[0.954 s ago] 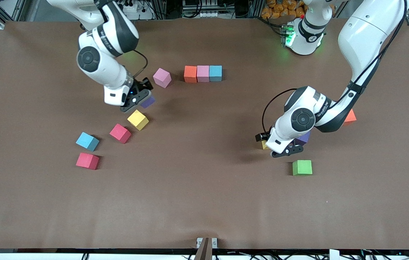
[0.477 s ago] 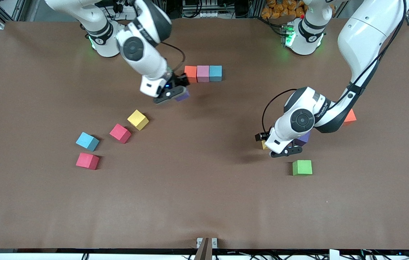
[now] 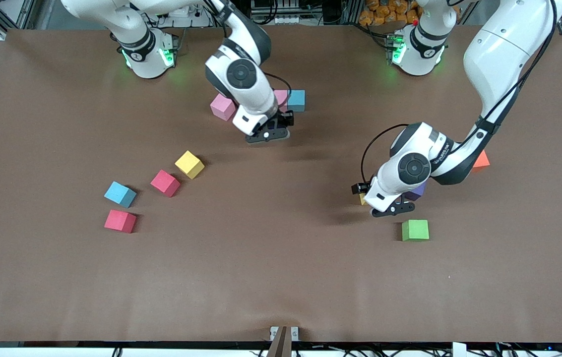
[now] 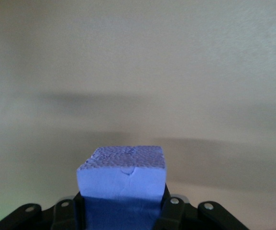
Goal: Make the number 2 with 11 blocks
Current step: 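Carry the blue cube toward the cube row while the left gripper lifts yellow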
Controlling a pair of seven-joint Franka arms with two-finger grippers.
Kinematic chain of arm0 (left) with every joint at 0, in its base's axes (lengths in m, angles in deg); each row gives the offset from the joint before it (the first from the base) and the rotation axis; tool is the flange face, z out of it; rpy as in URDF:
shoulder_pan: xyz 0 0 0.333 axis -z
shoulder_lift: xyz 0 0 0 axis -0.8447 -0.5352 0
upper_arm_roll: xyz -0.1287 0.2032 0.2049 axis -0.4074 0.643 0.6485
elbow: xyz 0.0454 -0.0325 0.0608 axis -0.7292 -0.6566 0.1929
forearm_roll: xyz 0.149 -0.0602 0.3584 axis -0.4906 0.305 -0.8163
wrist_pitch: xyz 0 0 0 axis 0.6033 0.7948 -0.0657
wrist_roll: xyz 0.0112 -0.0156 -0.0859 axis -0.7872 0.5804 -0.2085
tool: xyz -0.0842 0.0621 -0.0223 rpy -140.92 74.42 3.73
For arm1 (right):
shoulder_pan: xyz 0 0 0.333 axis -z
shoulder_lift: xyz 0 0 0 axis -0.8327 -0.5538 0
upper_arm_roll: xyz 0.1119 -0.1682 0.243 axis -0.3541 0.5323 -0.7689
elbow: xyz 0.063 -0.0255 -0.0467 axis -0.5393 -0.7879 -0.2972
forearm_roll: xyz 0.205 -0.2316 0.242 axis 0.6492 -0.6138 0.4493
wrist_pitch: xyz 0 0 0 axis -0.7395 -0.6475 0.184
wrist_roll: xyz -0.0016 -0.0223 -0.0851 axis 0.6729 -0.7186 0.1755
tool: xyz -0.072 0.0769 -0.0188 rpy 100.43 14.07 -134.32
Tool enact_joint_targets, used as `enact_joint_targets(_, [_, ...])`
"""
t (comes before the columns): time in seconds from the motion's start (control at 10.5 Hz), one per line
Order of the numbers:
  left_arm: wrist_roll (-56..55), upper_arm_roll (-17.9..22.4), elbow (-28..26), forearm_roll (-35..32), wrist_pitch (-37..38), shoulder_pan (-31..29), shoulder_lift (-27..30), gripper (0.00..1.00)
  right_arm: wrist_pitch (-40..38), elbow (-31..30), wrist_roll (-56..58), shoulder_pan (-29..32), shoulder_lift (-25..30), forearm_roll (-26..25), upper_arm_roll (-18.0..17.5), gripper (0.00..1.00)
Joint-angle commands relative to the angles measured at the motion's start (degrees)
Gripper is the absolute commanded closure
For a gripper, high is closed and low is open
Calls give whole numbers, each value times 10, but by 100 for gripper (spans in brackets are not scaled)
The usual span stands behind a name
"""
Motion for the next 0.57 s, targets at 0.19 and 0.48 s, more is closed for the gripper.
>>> enact_joint_targets(0.19, [5,4,11,-15,11,-1,-6,0,-6,50,-89,-67,-56,-18,36,66])
enact_joint_targets(0.48, [1,10,14,-14,11,2,-7,0,-7,50,-145,-95,-67,-34,48,66])
